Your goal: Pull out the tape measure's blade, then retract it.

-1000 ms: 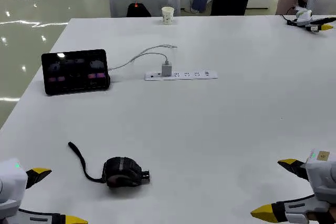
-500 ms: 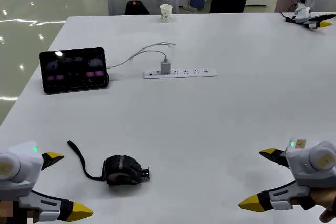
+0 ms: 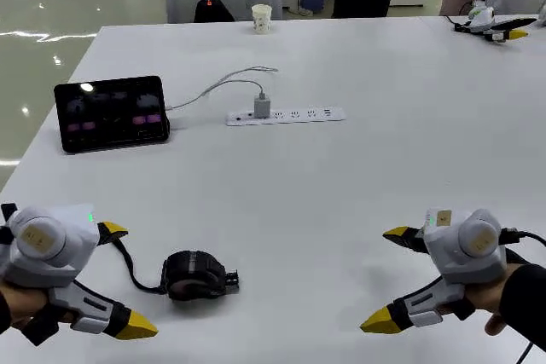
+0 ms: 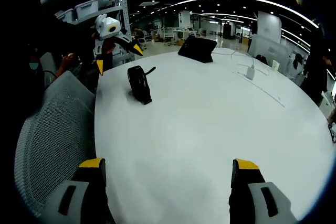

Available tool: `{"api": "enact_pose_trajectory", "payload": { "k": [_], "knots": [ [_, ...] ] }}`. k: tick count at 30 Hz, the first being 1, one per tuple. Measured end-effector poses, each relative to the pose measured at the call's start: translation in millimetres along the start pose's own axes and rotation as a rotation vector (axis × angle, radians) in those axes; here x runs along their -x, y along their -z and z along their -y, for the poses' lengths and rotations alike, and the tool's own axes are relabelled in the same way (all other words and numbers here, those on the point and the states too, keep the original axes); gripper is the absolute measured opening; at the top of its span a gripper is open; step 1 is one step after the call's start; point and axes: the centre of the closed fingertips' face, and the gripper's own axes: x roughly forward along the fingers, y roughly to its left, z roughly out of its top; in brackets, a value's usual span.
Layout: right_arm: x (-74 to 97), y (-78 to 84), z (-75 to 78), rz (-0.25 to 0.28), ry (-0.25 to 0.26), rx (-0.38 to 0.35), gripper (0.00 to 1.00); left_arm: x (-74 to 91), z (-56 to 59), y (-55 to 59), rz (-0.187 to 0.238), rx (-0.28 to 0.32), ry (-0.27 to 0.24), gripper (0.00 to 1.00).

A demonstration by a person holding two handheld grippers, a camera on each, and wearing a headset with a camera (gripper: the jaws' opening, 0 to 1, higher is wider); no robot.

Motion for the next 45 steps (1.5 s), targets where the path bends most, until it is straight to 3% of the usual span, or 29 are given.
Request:
{"api": "enact_pose_trajectory", "payload": {
  "k": [10,16,23,26,27,30,34,41,43,44,45],
  "knots": [
    [-17.8,-24.0,-9.5,-0.002,-0.050,0.064,0.99,-26.5,2.8,-17.7,-0.062,-0.152,0.051,0.91],
    [-26.8,-35.0,-12.3,0.002,-0.067,0.080,0.99,-36.6,3.2,-17.8,-0.093,-0.180,0.088,0.85],
    [-38.2,-45.9,-17.9,0.009,-0.089,0.090,0.99,-48.5,-2.6,-15.9,-0.143,-0.221,0.085,0.79],
    [-43.9,-48.0,-20.0,0.001,-0.104,0.109,0.99,-55.3,-1.1,-15.5,-0.151,-0.234,0.104,0.77],
    [-46.1,-49.0,-20.0,-0.001,-0.109,0.111,0.99,-57.6,-1.5,-12.8,-0.171,-0.262,0.107,0.75],
    [-49.5,-52.4,-21.1,-0.002,-0.118,0.108,0.99,-63.1,1.7,-13.7,-0.173,-0.261,0.126,0.72],
    [-53.8,-56.3,-21.4,-0.003,-0.118,0.108,0.99,-67.8,3.9,-15.9,-0.179,-0.275,0.149,0.61],
    [-61.5,-61.4,-23.5,-0.005,-0.128,0.113,0.99,-72.0,4.3,-16.3,-0.188,-0.273,0.162,0.50],
    [-64.9,-62.0,-24.2,-0.011,-0.134,0.119,0.99,-72.2,6.9,-15.8,-0.195,-0.284,0.183,0.37],
    [-66.3,-62.5,-24.5,-0.013,-0.136,0.123,0.99,-73.1,0.0,-18.5,-0.188,-0.299,0.141,0.32],
    [-68.6,-63.1,-25.0,-0.016,-0.140,0.126,0.99,-75.0,5.0,-16.8,-0.194,-0.286,0.160,0.30]
  ]
}}
